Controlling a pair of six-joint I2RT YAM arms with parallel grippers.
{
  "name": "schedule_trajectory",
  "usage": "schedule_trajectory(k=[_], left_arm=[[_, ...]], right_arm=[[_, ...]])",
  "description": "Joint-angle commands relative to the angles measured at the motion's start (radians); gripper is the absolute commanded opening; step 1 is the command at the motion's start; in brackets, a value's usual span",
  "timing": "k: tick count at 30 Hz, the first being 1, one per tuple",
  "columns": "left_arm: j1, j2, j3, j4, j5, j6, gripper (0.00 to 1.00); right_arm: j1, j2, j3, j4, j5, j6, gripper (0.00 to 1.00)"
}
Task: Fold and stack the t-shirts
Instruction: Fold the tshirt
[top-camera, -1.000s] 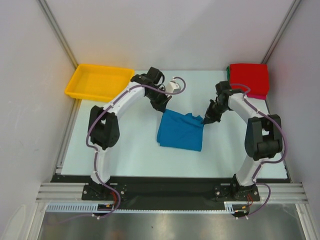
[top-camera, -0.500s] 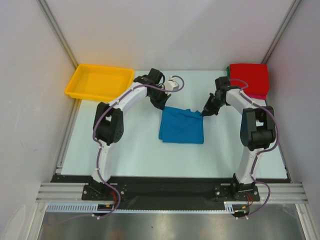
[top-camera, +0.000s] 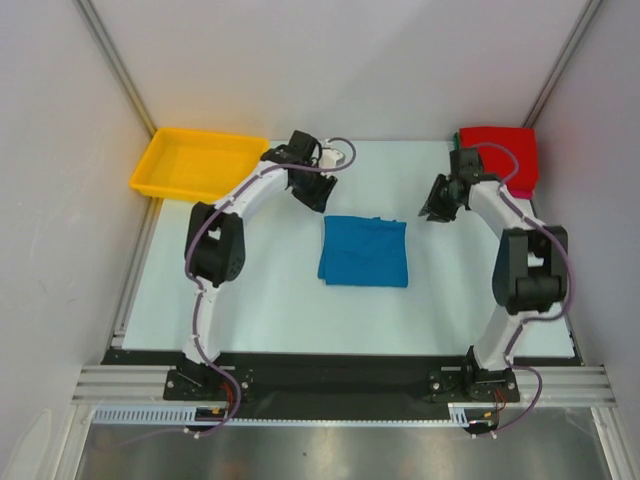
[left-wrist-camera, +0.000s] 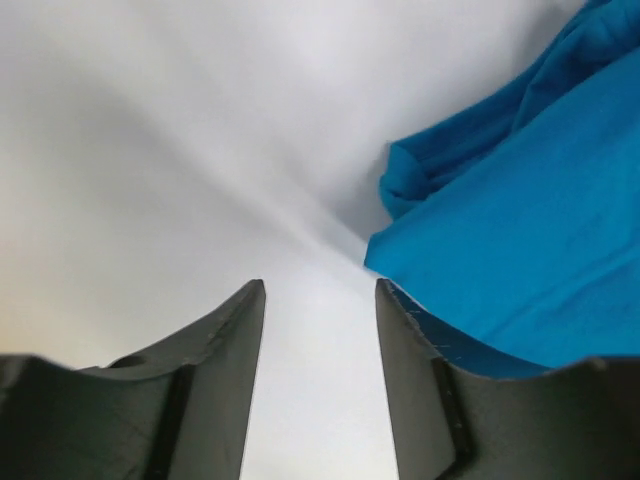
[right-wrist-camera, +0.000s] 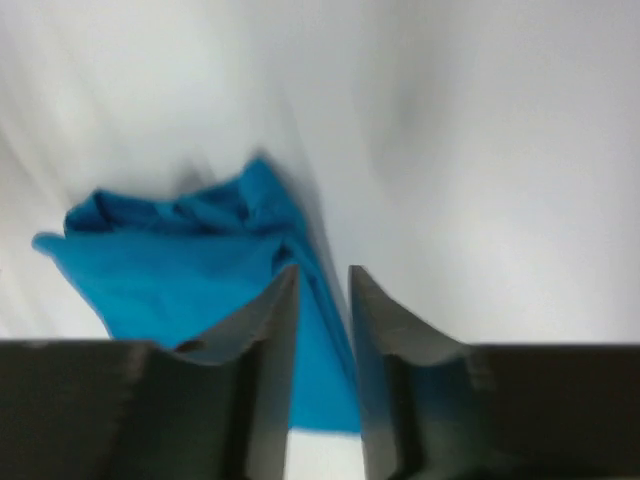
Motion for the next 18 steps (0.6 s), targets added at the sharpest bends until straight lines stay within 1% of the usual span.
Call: schedule_trajectory(k=[1, 2, 3, 4, 5, 6, 8, 9, 12, 13, 14, 18], left_arm=[[0.014, -0.204, -0.059, 0.043, 0.050, -0.070, 0.51], [-0.011, -0.275, -0.135, 0.088, 0.084, -0.062, 0.51], [-0.023, -0.303, -0.169, 0.106, 0.133, -0.050, 0.51], [-0.051, -0.317, -0.197, 0.116, 0.199, -0.047, 0.52], [-0.063, -0.312, -0.226, 0.126, 0.224, -0.048, 0.50], [-0.075, -0.299, -0.231, 0.124, 0.243, -0.044, 0.48], [-0.098, -0.257, -0.225, 0.120, 0.250, -0.053, 0.41], [-0.101, -0.213, -0.214, 0.115, 0.253, -0.074, 0.39], [-0.102, -0.154, -0.159, 0.112, 0.252, -0.091, 0.38], [-0.102, -0.121, -0.148, 0.119, 0.246, -0.091, 0.38], [-0.102, -0.107, -0.125, 0.130, 0.238, -0.088, 0.38], [-0.097, -0.015, -0.038, 0.130, 0.179, -0.099, 0.38]], right_arm=[[0.059, -0.245, -0.151, 0.037, 0.032, -0.063, 0.28], [0.102, -0.306, -0.235, 0.086, 0.017, -0.043, 0.21], [0.119, -0.331, -0.269, 0.120, -0.006, -0.031, 0.12], [0.133, -0.343, -0.300, 0.157, -0.070, -0.012, 0.08], [0.144, -0.345, -0.329, 0.219, -0.095, 0.039, 0.06], [0.150, -0.316, -0.357, 0.246, -0.118, 0.060, 0.03], [0.153, -0.256, -0.346, 0.270, -0.135, 0.090, 0.00], [0.153, -0.195, -0.314, 0.280, -0.141, 0.100, 0.00], [0.147, -0.104, -0.242, 0.289, -0.157, 0.083, 0.00], [0.142, -0.049, -0.189, 0.287, -0.155, 0.077, 0.00], [0.139, -0.028, -0.158, 0.277, -0.148, 0.074, 0.00], [0.124, 0.081, -0.049, 0.275, -0.141, 0.072, 0.00]])
